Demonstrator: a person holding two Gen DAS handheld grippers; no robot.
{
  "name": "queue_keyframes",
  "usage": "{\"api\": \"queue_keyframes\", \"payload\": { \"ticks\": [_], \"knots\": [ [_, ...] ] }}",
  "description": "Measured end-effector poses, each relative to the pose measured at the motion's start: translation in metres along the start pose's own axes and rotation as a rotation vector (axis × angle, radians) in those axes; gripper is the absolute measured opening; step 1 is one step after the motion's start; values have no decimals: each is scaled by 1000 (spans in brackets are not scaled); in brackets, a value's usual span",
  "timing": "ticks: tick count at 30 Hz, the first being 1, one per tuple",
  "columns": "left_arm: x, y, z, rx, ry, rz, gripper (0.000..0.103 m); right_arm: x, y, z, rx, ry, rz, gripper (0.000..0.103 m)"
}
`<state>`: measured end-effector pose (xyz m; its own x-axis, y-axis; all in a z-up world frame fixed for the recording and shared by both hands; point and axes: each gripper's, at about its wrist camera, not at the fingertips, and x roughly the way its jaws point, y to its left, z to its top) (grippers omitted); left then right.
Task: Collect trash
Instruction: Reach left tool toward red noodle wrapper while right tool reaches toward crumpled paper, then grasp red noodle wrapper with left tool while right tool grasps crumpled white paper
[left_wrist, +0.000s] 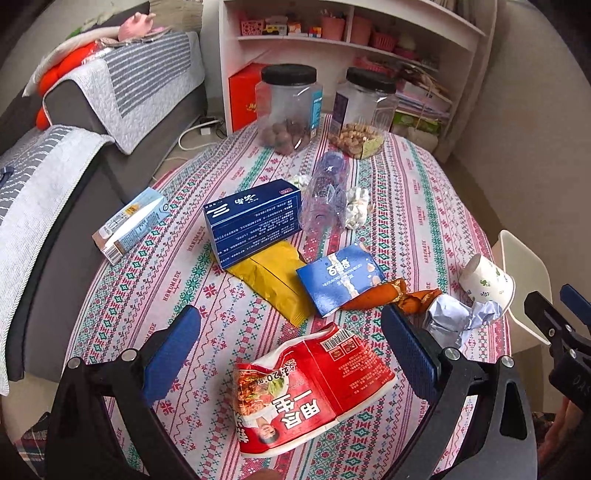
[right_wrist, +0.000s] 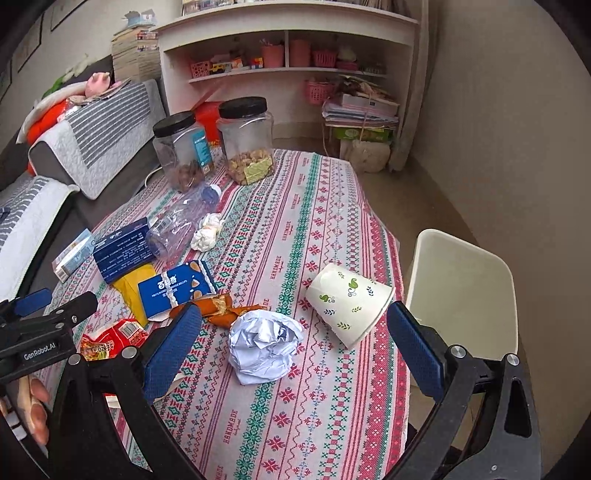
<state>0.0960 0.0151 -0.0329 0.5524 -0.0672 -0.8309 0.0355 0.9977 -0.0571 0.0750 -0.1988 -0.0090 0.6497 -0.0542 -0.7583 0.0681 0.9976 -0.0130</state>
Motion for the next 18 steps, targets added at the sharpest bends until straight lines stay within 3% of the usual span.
{"api": "queue_keyframes", "payload": {
  "ticks": [5,10,12,14,18],
  "knots": [
    [36,10,17,60,192,10,96,25,-5,20,-4,144,95,96],
    [56,8,6,197,389,-100,96,48,-13,22,1,225,187,96],
    [60,7,-1,228,415,-96,96,60,-17,18,12,254,180,96],
    [59,16,-5,201,402,-79,96,64,-19,15,40,273,198,96],
    [56,56,-18,-9,390,-119,96,59,-16,12,-7,252,189,96]
  ]
}}
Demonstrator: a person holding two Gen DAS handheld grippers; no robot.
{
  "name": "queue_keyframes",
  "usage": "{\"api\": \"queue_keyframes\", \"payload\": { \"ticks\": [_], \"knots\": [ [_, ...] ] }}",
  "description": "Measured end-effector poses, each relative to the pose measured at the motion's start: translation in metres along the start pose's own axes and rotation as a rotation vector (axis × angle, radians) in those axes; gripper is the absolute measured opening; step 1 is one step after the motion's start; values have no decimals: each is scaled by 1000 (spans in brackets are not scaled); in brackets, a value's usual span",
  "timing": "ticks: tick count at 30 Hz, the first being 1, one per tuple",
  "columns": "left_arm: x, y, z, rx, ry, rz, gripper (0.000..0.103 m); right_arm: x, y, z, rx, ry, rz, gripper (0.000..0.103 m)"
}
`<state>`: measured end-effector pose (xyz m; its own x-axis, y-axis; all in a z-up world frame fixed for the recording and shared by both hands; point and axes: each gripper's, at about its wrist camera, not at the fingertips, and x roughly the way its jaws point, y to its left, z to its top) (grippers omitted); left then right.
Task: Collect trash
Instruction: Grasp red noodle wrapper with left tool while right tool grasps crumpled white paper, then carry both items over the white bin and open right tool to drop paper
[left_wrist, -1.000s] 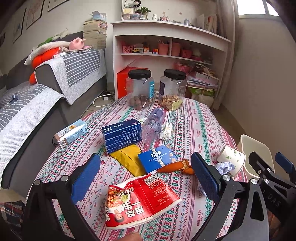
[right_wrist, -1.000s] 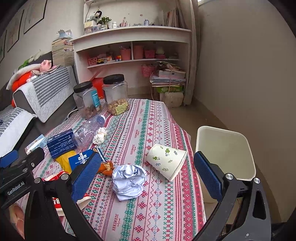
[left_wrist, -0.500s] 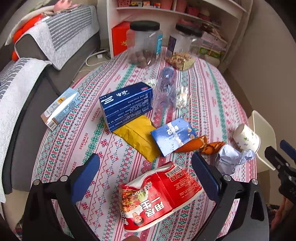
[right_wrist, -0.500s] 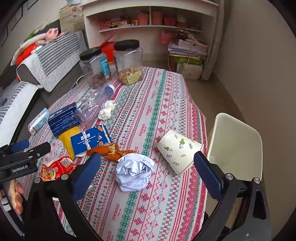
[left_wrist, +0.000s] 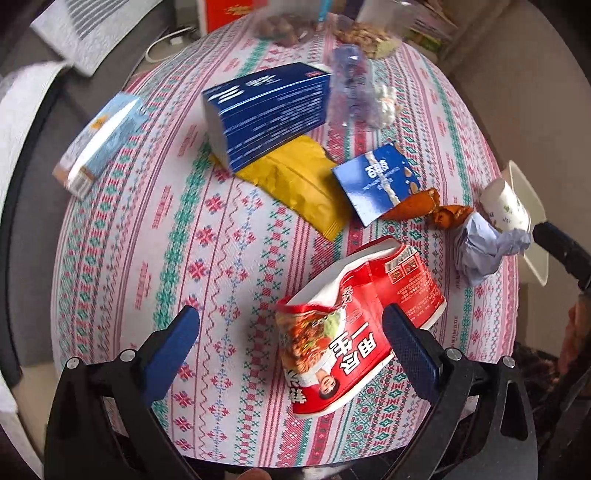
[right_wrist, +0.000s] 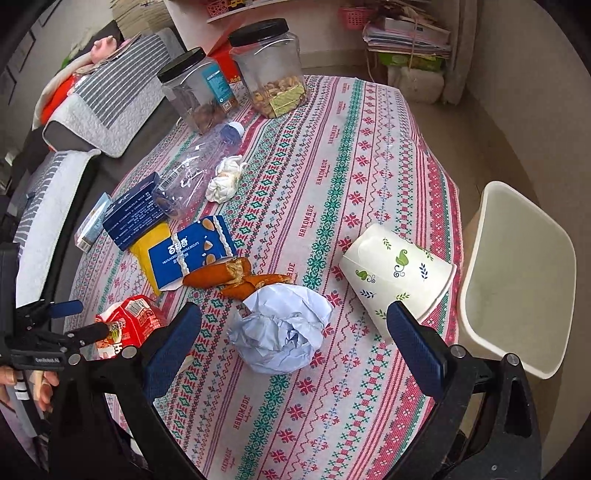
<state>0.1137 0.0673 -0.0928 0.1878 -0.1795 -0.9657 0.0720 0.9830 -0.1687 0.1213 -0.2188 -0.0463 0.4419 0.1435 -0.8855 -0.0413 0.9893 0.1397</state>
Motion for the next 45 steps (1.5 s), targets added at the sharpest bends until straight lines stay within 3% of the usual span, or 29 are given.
{"api": "queue_keyframes", "payload": {
  "ticks": [5,10,12,13,14,20,26,28,32,34,39,45],
  "knots": [
    [18,20,-21,-151,2,-178,96,7,2,-2,6,6,13,96],
    [46,18,-31,-236,39,-273,95,14,-8,-13,76,35,55,96],
    [41,13,-27,-215,5,-299,75,18,-9,-19,94,52,72,96],
    [40,10,-26,-205,4,-323,58,19,-9,-22,100,57,80,96],
    [39,8,-25,-199,5,-336,46,21,-8,-24,102,61,89,96],
    [10,3,-21,-149,-88,-346,36,29,3,-31,97,91,126,96],
    [-11,6,-14,-125,-183,-319,32,42,-1,-27,148,92,147,96],
    [-18,13,-15,-123,-203,-308,32,44,-1,-25,163,83,161,92],
    [-27,25,-18,-122,-236,-280,32,50,1,-24,166,88,155,59],
    [-30,27,-21,-120,-254,-263,32,48,2,-24,158,75,151,52],
    [-41,23,-19,-112,-325,-196,32,31,13,-17,107,-8,137,22],
    [-60,19,-16,-101,-419,-114,32,3,36,-4,3,-135,98,15]
  ]
}}
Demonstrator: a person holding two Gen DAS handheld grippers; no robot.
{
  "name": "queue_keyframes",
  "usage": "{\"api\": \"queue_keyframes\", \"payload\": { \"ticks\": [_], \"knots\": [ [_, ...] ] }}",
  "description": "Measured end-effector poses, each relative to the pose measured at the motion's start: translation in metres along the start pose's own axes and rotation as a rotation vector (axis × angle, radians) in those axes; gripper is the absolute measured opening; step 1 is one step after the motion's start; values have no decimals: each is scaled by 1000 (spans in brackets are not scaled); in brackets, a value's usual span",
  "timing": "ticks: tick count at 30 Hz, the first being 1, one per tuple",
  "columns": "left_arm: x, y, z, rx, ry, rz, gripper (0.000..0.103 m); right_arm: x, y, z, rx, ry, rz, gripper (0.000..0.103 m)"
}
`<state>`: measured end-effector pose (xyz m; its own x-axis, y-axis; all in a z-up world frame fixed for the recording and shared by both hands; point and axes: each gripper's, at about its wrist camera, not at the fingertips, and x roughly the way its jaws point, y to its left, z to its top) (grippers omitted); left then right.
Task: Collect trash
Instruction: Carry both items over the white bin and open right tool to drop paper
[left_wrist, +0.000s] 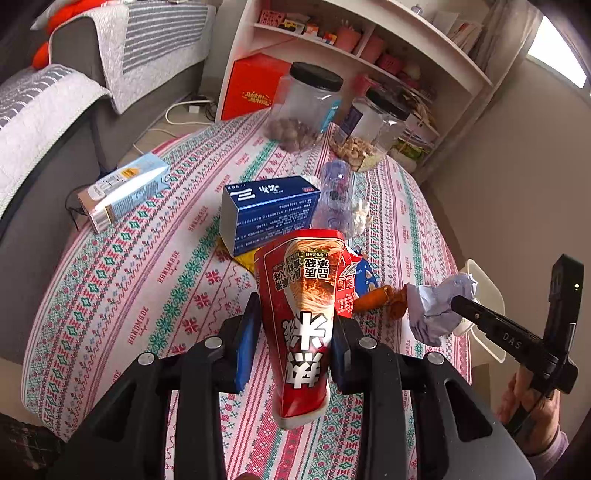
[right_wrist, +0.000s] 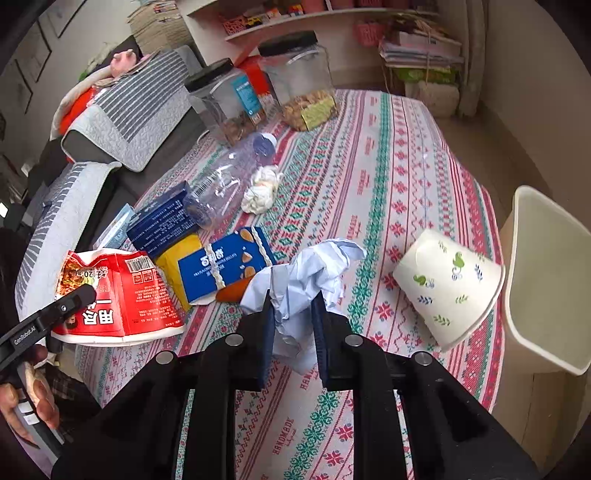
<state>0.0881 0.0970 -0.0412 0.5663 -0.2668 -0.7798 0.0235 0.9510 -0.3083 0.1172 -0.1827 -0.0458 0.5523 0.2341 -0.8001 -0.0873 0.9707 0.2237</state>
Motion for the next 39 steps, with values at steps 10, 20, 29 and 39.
{"api": "queue_keyframes", "payload": {
  "ticks": [10,20,29,39],
  "knots": [
    [-32,-20,32,20,-144,68,33,-35,33,40,-104,-148,16,14],
    [-27,-39,49,-44,-187,67,33,-54,16,63,-117,-260,1,14],
    [-4,-83,55,0,-165,40,33,-73,-27,63,-61,-321,-51,14],
    [15,-142,62,76,-154,-20,33,-96,-93,60,44,-358,-152,14]
  ]
}}
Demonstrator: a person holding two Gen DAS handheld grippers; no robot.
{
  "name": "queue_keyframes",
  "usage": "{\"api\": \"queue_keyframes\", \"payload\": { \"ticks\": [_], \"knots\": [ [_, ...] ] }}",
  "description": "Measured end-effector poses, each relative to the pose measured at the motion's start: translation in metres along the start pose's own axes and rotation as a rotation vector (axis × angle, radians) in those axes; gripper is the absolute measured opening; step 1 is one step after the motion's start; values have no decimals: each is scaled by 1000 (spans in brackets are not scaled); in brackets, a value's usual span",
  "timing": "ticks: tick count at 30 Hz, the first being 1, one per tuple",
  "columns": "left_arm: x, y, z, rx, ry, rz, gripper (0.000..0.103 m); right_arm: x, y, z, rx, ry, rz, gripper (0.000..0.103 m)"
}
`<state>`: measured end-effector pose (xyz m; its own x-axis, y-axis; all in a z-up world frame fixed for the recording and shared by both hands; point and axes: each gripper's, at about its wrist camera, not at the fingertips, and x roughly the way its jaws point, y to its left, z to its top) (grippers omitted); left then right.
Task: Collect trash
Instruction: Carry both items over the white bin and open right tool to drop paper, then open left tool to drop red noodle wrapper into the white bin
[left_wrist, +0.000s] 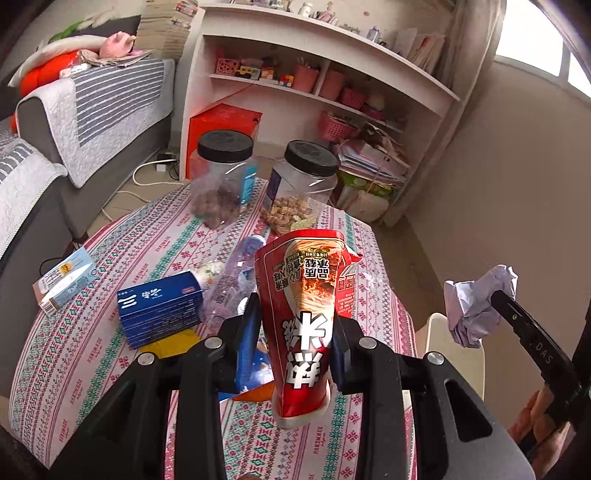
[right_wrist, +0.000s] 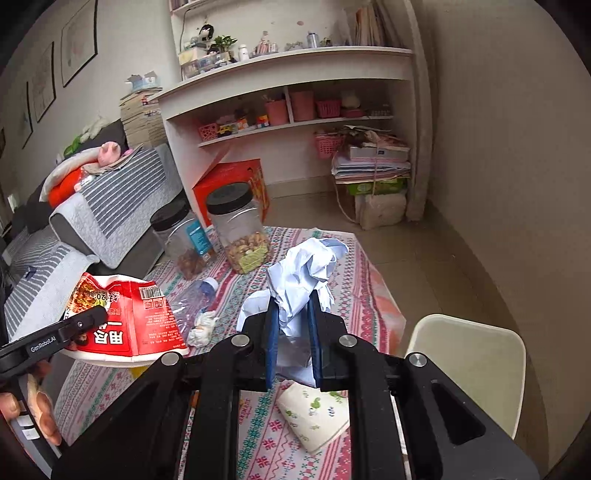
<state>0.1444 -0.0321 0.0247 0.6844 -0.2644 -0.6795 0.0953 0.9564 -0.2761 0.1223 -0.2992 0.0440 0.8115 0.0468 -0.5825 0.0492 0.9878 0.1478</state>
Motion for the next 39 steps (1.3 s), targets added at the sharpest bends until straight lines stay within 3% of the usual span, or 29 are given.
{"api": "queue_keyframes", "payload": {
  "ticks": [9,19,26,28,29,30,34,35,39],
  "knots": [
    [14,-50,1,66,15,-62,33,-8,-58,-2,74,-8,-118,14],
    [36,-113,-7,146,54,-143,33,-4,-127,-17,180,66,-265,14],
    [56,-171,-11,204,86,-205,33,-2,-168,-27,254,114,-319,15],
    [63,-187,-13,221,98,-219,33,-5,-175,-29,278,121,-341,20],
    [67,-197,-14,232,105,-226,33,-7,-179,-30,288,122,-351,31],
    [71,-205,-15,243,111,-234,33,-11,-183,-31,298,118,-373,54],
    [83,-238,-22,290,133,-254,33,-26,-197,-34,326,78,-464,82],
    [85,-244,-24,300,139,-256,33,-30,-201,-35,335,72,-490,93],
    [96,-266,-33,331,165,-265,33,-42,-217,-40,365,75,-528,95]
  ]
}}
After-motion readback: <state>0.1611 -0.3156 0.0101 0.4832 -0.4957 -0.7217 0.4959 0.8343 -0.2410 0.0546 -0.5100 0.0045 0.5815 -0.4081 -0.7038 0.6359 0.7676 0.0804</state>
